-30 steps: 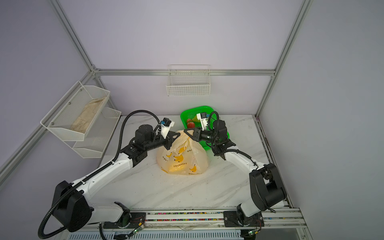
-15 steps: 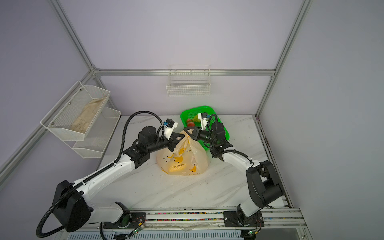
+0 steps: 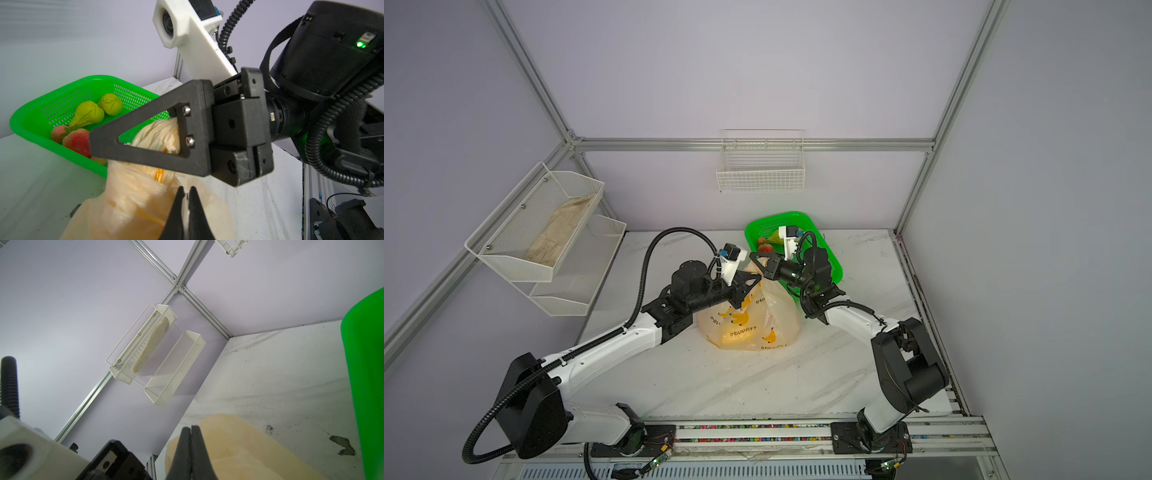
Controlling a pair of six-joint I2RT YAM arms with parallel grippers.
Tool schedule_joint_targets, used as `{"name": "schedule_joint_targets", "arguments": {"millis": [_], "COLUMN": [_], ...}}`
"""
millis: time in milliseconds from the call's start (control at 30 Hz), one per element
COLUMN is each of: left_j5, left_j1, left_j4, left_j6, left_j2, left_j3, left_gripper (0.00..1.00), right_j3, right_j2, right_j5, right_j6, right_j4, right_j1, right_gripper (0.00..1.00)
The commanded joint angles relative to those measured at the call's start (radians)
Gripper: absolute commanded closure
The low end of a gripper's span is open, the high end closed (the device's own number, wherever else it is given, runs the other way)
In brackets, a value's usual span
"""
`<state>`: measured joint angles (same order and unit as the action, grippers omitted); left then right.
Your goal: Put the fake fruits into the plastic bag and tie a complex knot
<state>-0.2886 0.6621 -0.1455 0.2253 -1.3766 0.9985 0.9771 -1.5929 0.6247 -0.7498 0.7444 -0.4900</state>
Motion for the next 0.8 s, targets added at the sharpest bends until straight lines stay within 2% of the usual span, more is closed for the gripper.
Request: {"name": "schedule_joint_targets", "arguments": {"millis": [0,233,333,600,767], "left_j5": [-0.05,-0.131,-0.167,-0.134,-0.126], "left_j1": [0.018,0.015,0.011,-0.015,-0.114], "left_j4": [-0.044,0.097,0.187,0.417,0.466], "left_j6": [-0.002,-0.155,-0.204,-0.253,-0.253], "left_j2": [0.021,0.099,0.134,0.225,0.243], "left_j3": [-0.044,-0.025,-0.004,0.104,0.162], "left_gripper": [0.74,0.31,0.2,0.14,0.11], "right_j3": [0.021,0.014,0.017,0.032,0.034], "right_j2": [-0.006,-0.002,-0.01,-0.019,-0.018], "right_j5": [0.004,0.069,0.107,0.171,0.19], "right_j6": [0.046,0.179,0.216,0.278,0.313], "right_j4": [0.034,0.031,0.035,0.046,0.045], "right_j1": [0.001,0.005,0.008,0.008,0.008], "right_gripper": [1.0,1.0,1.0,1.0,1.0]}}
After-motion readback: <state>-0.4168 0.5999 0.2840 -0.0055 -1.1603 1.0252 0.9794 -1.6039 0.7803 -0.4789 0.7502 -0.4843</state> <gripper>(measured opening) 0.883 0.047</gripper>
